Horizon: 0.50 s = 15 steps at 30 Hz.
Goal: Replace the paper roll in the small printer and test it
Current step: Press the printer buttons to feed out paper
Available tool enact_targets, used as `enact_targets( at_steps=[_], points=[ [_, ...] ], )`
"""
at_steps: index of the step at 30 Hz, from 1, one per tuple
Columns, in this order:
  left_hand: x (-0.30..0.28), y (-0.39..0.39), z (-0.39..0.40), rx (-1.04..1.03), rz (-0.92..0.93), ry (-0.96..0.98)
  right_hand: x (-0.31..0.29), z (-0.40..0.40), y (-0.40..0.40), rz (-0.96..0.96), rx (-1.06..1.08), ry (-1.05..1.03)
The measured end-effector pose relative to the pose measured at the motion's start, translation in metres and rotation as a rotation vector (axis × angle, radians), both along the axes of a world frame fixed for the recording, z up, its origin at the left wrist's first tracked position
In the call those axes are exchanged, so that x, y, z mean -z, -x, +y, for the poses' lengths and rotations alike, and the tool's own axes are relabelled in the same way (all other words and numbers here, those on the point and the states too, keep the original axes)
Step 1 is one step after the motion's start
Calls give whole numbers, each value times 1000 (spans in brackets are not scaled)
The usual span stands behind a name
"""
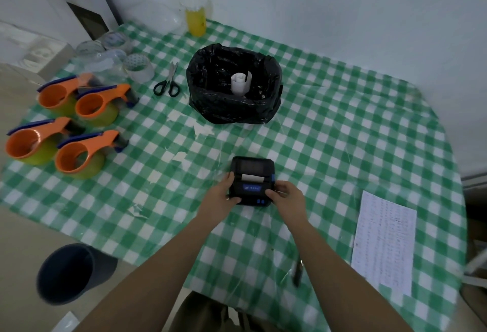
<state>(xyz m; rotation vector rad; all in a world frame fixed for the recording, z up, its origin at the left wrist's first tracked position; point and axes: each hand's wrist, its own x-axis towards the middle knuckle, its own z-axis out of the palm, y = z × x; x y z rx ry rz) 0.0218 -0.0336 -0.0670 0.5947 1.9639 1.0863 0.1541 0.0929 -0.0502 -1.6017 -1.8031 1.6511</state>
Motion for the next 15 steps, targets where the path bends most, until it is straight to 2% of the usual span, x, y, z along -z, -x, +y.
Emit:
enact_targets(
  at_steps=[6,15],
  points=[
    [3,0,0,25,99,64,5,-2,0,-8,-8,-32],
    [2,0,0,20,96,92,10,0,0,-1,-1,-19]
  ],
)
